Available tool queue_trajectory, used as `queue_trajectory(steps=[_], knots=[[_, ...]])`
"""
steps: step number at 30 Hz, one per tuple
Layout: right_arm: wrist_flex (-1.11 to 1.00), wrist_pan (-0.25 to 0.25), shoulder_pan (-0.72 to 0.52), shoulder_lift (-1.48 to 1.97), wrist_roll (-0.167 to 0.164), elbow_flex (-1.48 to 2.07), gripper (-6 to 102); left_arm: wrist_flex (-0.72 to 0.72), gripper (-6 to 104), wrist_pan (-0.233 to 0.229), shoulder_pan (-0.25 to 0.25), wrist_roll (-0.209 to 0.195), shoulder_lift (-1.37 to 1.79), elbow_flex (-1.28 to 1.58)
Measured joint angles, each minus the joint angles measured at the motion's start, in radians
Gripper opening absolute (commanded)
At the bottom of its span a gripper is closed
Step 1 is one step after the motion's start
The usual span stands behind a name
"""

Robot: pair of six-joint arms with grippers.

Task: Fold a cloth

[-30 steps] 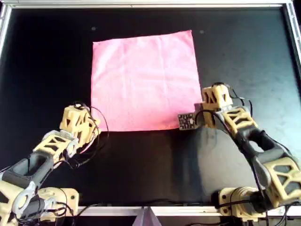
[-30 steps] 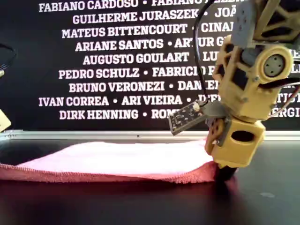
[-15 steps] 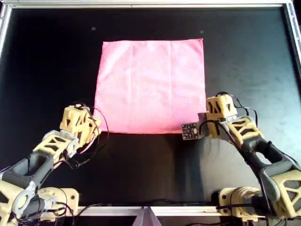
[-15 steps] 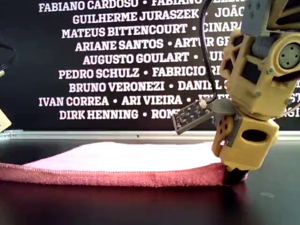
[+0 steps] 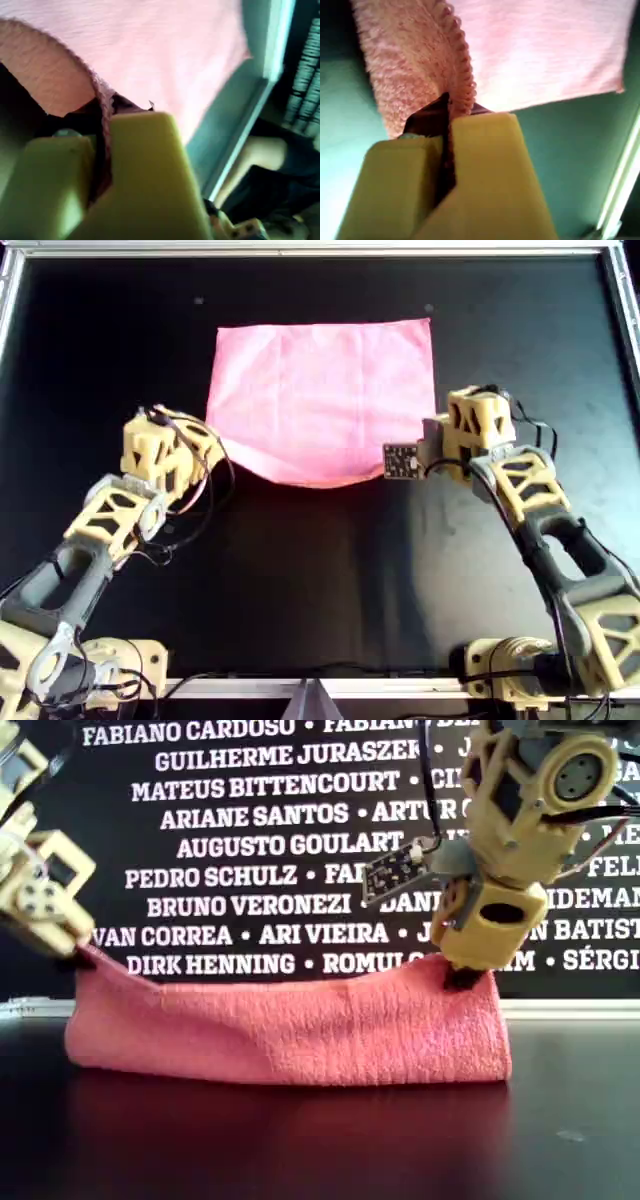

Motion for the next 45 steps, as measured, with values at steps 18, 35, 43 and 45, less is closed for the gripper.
queue_trajectory(steps=[18, 35, 43, 45], knots=[[0.000, 0.000, -0.003, -0.512, 0.000, -0.626, -2, 0.002, -1, -0.011, 0.077, 0.000, -0.588, -0.673], [0.000, 0.000, -0.060, -0.864, 0.000, -1.164, -2, 0.002, -1, -0.011, 0.098, 0.000, -0.848, -1.017], [0.000, 0.000, -0.080, -0.996, 0.000, -1.322, -2, 0.002, -1, -0.011, 0.115, 0.000, -0.853, -1.017], [0.000, 0.000, -0.094, -1.022, 0.000, -1.359, -2, 0.002, -1, -0.012, 0.123, 0.000, -0.853, -1.017]])
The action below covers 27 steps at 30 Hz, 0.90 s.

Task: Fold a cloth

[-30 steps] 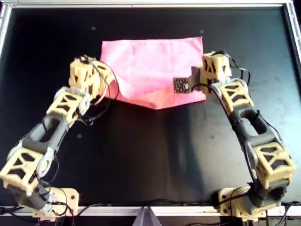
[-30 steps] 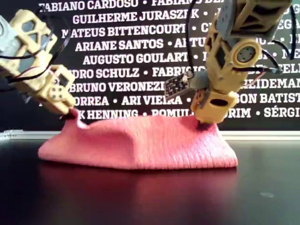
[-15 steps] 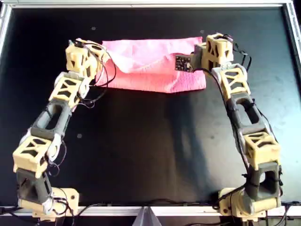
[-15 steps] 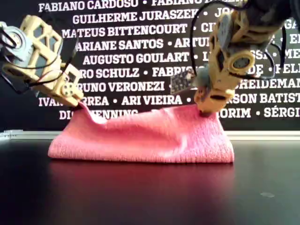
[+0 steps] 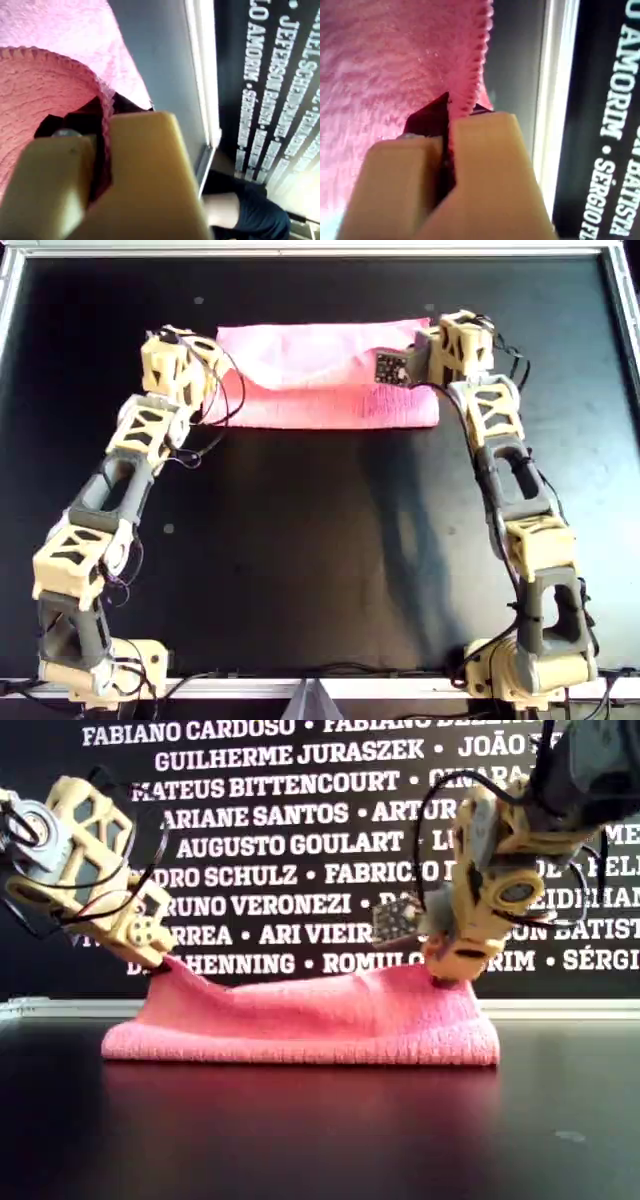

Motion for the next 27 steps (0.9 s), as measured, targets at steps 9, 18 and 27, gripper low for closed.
queue_trajectory(steps=[9, 18, 27], knots=[[0.000, -0.009, -0.006, -0.061, 0.000, -0.097, -1, 0.000, -1, 0.017, 0.003, 0.000, 0.000, 0.000], [0.000, -0.008, -0.005, -0.061, 0.000, -0.097, 25, 0.000, 29, 0.017, 0.005, 0.000, -0.008, 0.000], [0.000, -0.008, -0.015, -0.071, 0.000, -0.098, 54, 0.000, 52, 0.011, 0.005, 0.000, -0.152, -0.026]])
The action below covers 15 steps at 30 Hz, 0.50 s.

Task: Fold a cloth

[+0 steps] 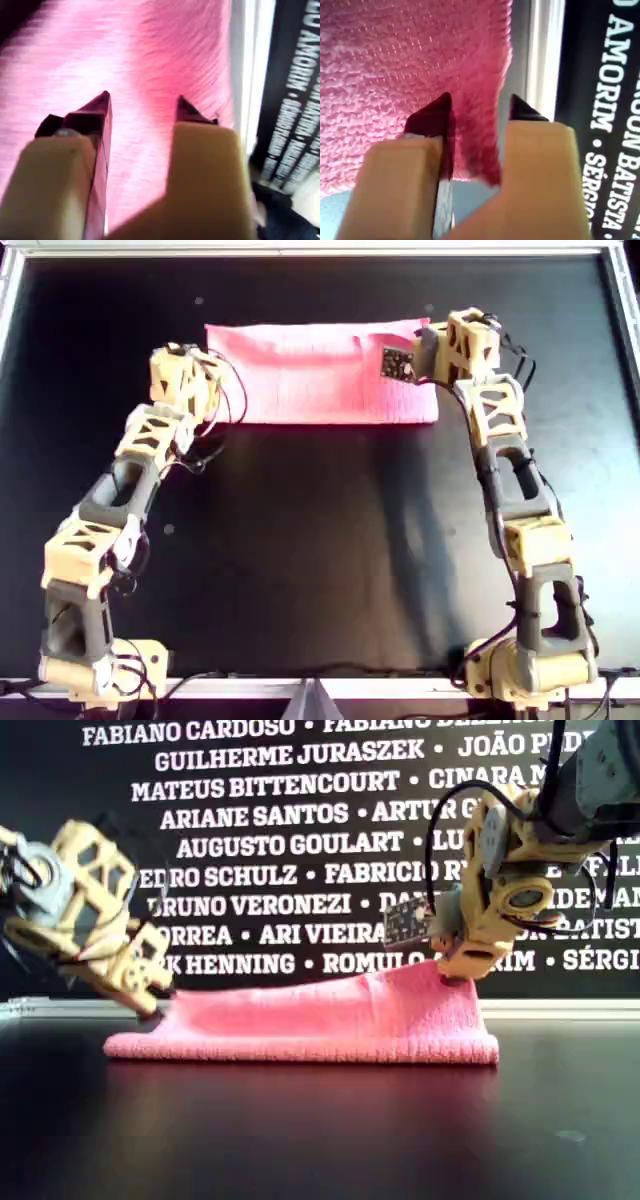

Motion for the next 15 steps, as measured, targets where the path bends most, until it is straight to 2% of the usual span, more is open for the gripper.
queue_trajectory(steps=[5, 15], knots=[[0.000, 0.000, 0.000, -0.028, 0.000, 0.002, 59, 0.000, 52, 0.000, 0.000, 0.000, -0.005, -0.003], [0.026, -0.005, 0.000, -0.017, 0.000, 0.002, 60, 0.003, 52, -0.003, 0.000, -0.002, 0.037, 0.005]])
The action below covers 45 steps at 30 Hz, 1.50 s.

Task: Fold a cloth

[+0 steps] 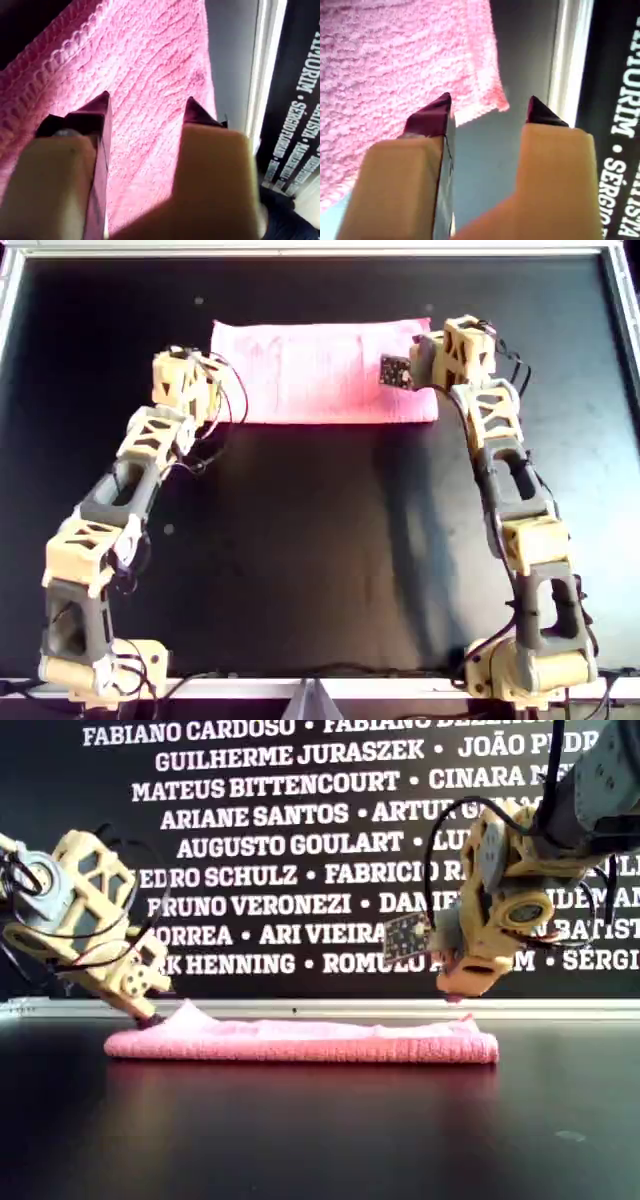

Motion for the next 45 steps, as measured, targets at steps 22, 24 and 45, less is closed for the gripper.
queue_trajectory(steps=[22, 24, 45], knots=[[0.931, 0.008, -0.126, 0.890, -0.101, -0.002, 60, 0.002, 50, 0.000, 0.002, 0.000, 1.862, 1.393], [0.931, 0.008, -0.118, 0.982, -0.101, 0.034, 60, 0.002, 50, 0.000, 0.002, -0.006, 1.994, 1.431], [0.288, 0.012, -0.147, 2.244, -0.302, 1.825, 60, 0.215, 52, 0.000, 0.002, -0.133, 2.184, 1.615]])
